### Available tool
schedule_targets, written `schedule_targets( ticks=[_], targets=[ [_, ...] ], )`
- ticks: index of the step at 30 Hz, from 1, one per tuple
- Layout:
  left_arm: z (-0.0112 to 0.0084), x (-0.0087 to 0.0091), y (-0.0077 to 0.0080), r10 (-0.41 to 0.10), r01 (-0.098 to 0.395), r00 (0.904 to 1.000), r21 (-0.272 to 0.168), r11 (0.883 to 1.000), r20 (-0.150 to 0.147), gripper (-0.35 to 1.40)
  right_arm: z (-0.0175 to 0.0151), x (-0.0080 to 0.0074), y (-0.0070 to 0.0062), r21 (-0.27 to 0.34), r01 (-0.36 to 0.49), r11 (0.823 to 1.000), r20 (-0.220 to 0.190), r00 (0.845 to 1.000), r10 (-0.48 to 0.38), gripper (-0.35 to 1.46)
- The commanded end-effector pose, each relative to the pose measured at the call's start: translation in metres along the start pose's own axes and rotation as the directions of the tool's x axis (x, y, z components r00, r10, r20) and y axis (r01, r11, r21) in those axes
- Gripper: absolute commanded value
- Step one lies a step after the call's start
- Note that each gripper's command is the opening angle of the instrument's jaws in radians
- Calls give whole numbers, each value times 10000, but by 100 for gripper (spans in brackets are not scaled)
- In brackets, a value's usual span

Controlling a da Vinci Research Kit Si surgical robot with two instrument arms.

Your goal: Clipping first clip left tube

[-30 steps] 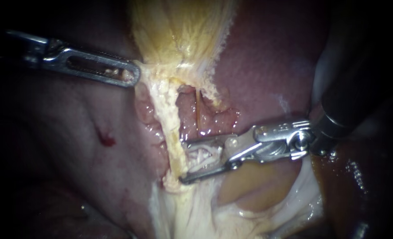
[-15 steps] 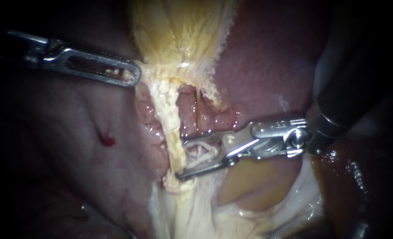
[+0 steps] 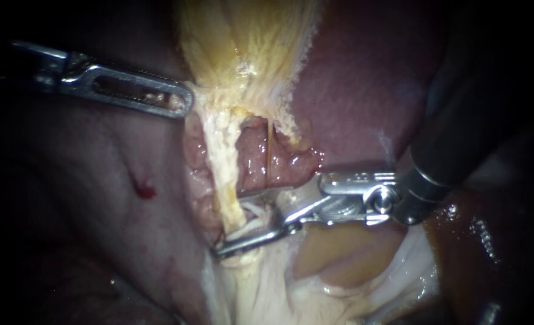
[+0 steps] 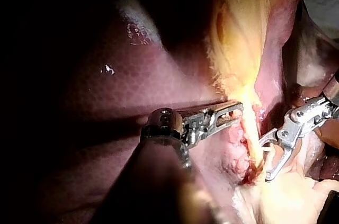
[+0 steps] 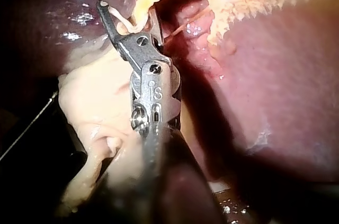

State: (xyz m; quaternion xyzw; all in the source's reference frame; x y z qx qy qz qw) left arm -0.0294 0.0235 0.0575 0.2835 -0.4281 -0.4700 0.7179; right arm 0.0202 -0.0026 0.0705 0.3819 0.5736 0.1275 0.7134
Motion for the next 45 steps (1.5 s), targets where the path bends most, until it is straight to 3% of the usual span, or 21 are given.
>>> schedule_targets(
  ticks=[1,9,23,32,39,45],
  targets=[
    [0,0,0,-3,3,10000,-7,10000,0,-35,2,-1,0,26,-55,10000,-43,10000,55,49],
    [3,-1,0,-9,9,10000,-17,10000,7,-35,5,-2,1,125,-264,9996,-435,9987,269,50],
    [3,-1,0,-7,7,10000,-18,10000,8,-35,7,-1,-7,189,-422,9989,-538,9976,431,50],
    [3,-1,1,-4,4,10000,-12,10000,4,-35,10,-9,-20,740,-683,9949,-298,9971,707,49],
    [3,-1,1,-2,2,10000,-9,10000,2,-35,15,-28,-21,1211,-706,9901,-29,9974,715,48],
    [3,-1,1,-2,2,10000,-10,10000,3,-35,14,-28,-22,1273,-753,9890,0,9971,759,47]
  ],
)
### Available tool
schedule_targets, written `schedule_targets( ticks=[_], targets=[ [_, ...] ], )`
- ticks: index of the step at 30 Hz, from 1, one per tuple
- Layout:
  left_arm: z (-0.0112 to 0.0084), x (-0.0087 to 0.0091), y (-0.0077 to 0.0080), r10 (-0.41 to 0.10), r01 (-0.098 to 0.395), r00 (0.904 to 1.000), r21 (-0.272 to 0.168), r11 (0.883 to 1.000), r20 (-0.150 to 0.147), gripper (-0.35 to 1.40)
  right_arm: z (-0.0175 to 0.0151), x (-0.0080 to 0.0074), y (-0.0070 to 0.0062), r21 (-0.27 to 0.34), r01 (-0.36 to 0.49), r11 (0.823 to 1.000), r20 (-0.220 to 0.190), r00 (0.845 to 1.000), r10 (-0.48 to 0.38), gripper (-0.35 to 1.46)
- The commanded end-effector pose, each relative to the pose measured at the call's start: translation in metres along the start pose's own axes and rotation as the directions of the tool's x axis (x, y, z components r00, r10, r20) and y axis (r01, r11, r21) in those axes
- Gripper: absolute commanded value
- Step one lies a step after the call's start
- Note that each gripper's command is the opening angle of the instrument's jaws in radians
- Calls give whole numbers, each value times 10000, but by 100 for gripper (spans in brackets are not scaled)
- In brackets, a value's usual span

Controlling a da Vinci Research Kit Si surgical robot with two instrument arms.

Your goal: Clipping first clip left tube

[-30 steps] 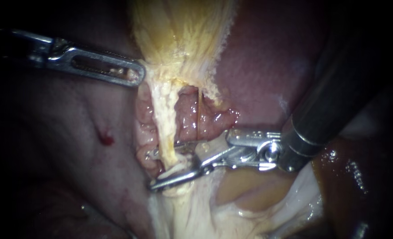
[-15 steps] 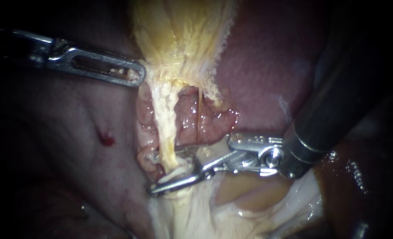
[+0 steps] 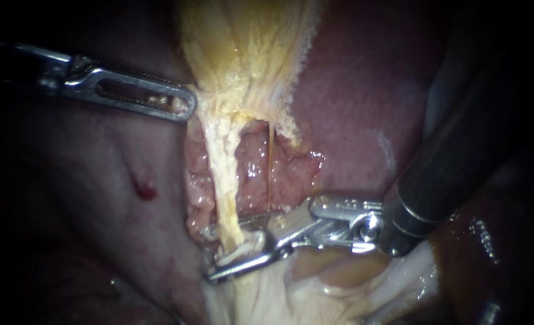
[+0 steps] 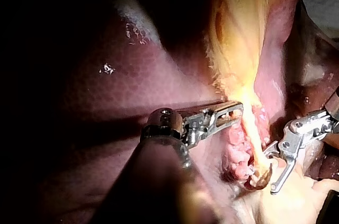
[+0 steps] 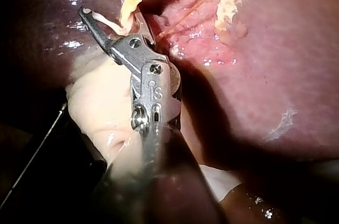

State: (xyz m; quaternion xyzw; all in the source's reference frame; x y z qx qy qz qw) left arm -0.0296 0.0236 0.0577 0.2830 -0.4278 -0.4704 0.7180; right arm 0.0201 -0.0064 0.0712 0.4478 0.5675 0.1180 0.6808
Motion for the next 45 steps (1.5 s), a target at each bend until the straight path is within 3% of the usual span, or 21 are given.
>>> schedule_targets(
  ticks=[1,5,10,18,24,45],
  targets=[
    [0,0,0,0,0,10000,3,10000,2,-35,-1,1,-1,-6,-8,10000,-3,10000,8,47],
    [0,0,0,1,-1,10000,4,10000,2,-35,-1,3,-4,14,-10,10000,0,10000,10,49],
    [0,0,0,1,-1,10000,4,10000,2,-35,1,7,-17,164,-1,9999,-148,9999,4,49],
    [0,0,2,1,-1,10000,4,10000,2,-35,7,18,-38,853,-43,9963,-343,9994,72,49],
    [0,0,2,1,-1,10000,4,10000,2,-35,7,19,-38,1251,23,9921,-279,9996,12,48],
    [1,-1,2,0,0,10000,0,10000,4,-35,8,22,-37,1298,31,9915,-301,9995,8,47]
  ],
)
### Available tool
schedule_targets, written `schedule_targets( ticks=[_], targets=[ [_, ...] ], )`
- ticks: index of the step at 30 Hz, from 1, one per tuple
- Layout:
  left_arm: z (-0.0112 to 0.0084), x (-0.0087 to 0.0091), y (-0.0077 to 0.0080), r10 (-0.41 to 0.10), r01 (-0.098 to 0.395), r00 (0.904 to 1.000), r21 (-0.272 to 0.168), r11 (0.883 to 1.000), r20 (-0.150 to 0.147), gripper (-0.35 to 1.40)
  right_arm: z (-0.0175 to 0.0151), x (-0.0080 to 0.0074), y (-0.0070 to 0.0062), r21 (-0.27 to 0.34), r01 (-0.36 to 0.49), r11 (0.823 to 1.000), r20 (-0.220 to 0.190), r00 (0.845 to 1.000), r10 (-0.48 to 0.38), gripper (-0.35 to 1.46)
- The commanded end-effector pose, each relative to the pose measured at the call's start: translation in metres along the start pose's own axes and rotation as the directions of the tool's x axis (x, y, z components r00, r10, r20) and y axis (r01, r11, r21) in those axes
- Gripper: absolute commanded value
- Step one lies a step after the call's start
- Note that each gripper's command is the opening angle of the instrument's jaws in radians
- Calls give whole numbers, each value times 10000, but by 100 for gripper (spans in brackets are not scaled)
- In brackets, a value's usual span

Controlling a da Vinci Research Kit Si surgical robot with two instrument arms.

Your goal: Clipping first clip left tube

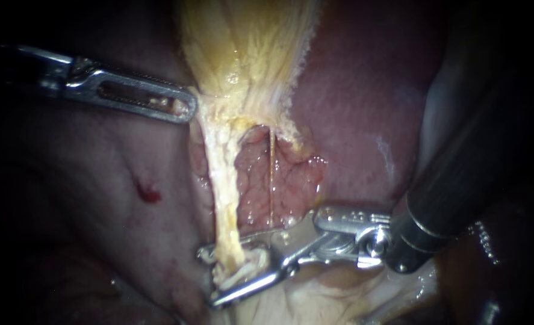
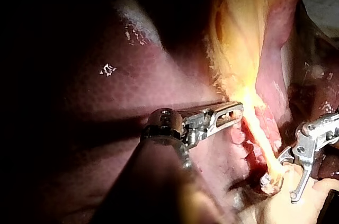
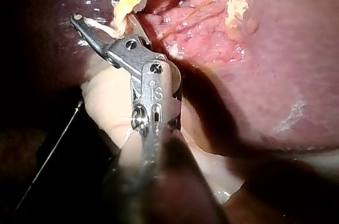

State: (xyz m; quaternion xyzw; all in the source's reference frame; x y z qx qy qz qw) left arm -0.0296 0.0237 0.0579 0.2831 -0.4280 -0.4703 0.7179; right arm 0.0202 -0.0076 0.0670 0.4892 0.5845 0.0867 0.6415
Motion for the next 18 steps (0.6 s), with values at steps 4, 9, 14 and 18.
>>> schedule_targets(
  ticks=[4,9,14,18],
  targets=[
    [0,0,0,-1,1,10000,-4,10000,1,-35,0,2,-1,-38,-6,10000,-16,10000,6,46],
    [0,0,0,-1,1,10000,-4,10000,1,-35,-4,2,0,-54,-10,10000,-29,10000,10,31],
    [0,0,0,-1,1,10000,-4,10000,1,-35,-12,7,0,-19,-44,10000,-59,10000,44,-18],
    [0,0,0,-2,2,10000,-6,10000,2,-35,-15,8,1,-5,-50,10000,-61,10000,49,-35]
  ],
)
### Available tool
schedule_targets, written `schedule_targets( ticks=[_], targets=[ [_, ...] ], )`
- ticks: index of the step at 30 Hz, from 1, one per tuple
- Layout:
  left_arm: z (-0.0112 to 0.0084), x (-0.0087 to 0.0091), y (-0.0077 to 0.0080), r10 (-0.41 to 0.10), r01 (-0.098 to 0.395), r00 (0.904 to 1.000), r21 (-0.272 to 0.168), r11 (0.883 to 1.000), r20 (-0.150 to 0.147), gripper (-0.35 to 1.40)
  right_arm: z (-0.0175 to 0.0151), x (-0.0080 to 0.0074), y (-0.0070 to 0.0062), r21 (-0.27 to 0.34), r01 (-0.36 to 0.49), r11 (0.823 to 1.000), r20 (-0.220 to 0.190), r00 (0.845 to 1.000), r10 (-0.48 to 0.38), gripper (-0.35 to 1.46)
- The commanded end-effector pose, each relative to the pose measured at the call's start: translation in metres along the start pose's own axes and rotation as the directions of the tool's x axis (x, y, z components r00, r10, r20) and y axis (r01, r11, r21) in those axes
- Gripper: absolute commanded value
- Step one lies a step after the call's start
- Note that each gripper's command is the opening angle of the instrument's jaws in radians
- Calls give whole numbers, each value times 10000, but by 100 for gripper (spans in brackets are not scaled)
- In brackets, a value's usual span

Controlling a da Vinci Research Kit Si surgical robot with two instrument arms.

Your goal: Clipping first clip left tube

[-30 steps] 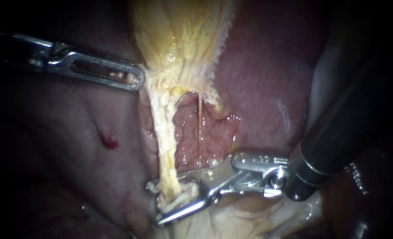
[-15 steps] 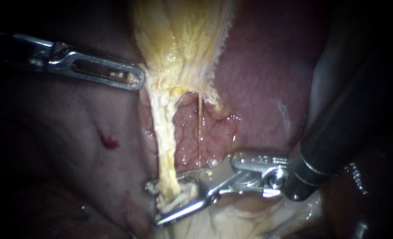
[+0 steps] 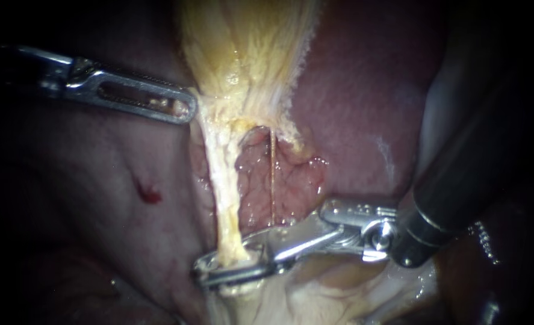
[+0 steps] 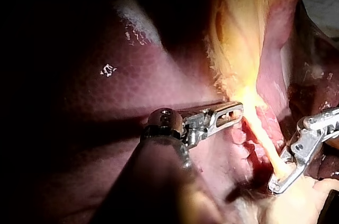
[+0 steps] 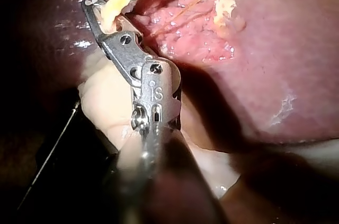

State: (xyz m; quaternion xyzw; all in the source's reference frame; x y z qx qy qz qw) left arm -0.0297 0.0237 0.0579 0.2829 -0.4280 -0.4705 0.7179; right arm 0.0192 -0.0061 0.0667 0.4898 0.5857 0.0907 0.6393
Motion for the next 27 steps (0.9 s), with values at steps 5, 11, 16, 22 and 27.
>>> schedule_targets(
  ticks=[5,11,16,22,27],
  targets=[
    [0,0,0,0,0,10000,-4,10000,0,-35,1,-2,1,-68,-6,10000,214,9998,8,-35],
    [0,0,0,0,0,10000,-3,10000,0,-35,-1,-3,0,-59,-6,10000,216,9998,7,-35],
    [0,0,0,0,0,10000,-3,10000,0,-35,-1,-3,0,-56,-6,10000,216,9998,8,-35],
    [1,0,0,-1,1,10000,-5,10000,1,-35,-2,-2,-1,-50,-8,10000,216,9998,9,-35],
    [1,-1,0,-2,2,10000,-8,10000,3,-35,-4,-3,1,-49,-9,10000,215,9998,10,-35]
  ],
)
